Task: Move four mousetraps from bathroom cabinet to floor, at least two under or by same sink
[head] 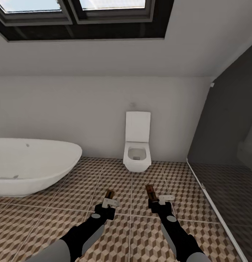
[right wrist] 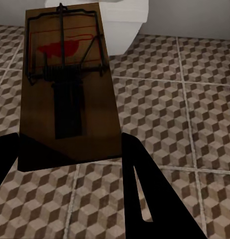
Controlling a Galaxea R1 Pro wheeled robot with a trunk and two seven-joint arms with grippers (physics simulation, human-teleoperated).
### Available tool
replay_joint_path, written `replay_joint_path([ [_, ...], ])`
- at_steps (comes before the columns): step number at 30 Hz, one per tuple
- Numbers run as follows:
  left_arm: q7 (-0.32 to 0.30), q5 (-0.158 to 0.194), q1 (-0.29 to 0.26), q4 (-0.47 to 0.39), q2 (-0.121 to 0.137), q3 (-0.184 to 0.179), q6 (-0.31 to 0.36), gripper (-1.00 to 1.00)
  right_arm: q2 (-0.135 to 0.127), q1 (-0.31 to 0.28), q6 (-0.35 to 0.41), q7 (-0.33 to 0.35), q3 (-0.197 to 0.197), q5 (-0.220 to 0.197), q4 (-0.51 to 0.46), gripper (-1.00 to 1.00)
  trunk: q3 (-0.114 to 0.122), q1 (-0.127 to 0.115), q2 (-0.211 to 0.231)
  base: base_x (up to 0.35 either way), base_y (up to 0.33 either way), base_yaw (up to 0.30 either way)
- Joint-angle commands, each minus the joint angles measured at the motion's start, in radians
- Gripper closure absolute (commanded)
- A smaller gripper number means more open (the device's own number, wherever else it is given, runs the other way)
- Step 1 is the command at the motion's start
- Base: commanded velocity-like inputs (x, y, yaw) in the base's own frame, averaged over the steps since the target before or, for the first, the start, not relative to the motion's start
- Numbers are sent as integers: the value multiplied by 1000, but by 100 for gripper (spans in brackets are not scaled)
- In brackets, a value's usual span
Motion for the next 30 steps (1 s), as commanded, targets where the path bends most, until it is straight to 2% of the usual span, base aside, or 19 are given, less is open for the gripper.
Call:
replay_joint_path([
  [1,11,3,-1,-2,1,-6,4,100,0,-1,1,-7,4,-3,0,100,-4,4,-8,0,0,0],
  [30,10,3,-1,-1,1,-7,4,100,0,-1,2,-7,4,-3,0,100,-95,115,-211,0,0,0],
])
